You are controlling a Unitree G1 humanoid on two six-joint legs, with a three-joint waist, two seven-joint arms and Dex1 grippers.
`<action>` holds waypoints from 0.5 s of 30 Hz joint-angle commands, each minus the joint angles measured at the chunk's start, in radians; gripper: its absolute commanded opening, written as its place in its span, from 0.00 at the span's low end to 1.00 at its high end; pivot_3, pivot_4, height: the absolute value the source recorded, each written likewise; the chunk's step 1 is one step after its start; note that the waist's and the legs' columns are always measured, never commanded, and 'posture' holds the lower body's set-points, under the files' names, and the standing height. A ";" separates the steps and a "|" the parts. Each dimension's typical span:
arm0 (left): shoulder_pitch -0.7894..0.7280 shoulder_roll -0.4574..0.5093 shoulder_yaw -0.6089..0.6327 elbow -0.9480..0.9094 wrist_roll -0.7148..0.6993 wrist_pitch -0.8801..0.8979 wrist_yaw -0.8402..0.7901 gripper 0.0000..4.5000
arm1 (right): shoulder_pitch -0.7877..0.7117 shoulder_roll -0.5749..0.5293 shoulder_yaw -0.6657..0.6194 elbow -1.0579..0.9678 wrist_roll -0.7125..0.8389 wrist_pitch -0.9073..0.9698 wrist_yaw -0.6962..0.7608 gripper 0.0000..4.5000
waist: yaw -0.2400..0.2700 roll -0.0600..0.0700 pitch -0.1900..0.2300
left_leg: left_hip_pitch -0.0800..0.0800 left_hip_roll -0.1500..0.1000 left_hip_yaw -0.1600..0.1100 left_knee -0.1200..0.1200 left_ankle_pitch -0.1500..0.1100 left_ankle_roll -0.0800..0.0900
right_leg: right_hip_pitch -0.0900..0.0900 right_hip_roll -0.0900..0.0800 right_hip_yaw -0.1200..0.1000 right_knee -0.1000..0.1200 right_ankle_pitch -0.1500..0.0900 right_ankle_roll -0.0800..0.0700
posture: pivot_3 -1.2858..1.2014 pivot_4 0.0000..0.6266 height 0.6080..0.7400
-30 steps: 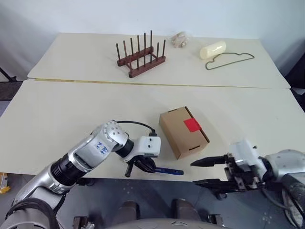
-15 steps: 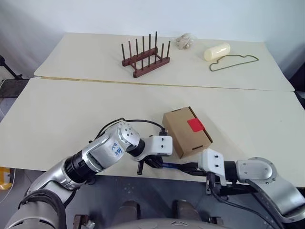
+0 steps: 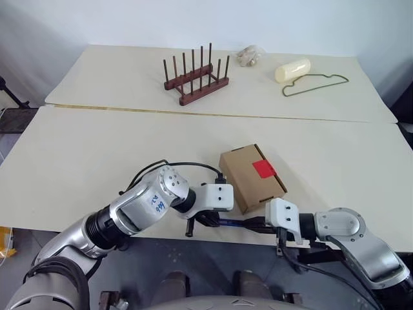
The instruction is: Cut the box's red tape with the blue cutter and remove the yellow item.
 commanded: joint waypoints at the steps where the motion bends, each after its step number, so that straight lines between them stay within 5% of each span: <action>1: 0.017 0.017 -0.035 0.012 0.002 0.025 0.012 0.09 | -0.017 0.002 -0.008 0.035 -0.020 0.010 -0.013 0.01 | 0.000 0.000 0.000 | 0.000 0.000 0.000 0.000 0.000 0.000 | 0.000 0.000 0.000 0.000 0.000 0.000 | 0.52 0.24 1.00; 15: 0.002 0.005 -0.043 0.012 -0.005 0.031 0.022 0.09 | -0.075 0.077 0.090 0.030 -0.009 0.159 -0.027 0.01 | -0.004 -0.001 -0.001 | 0.010 0.001 0.000 -0.002 0.001 -0.001 | 0.009 0.001 0.000 -0.001 0.000 0.000 | 0.52 0.24 1.00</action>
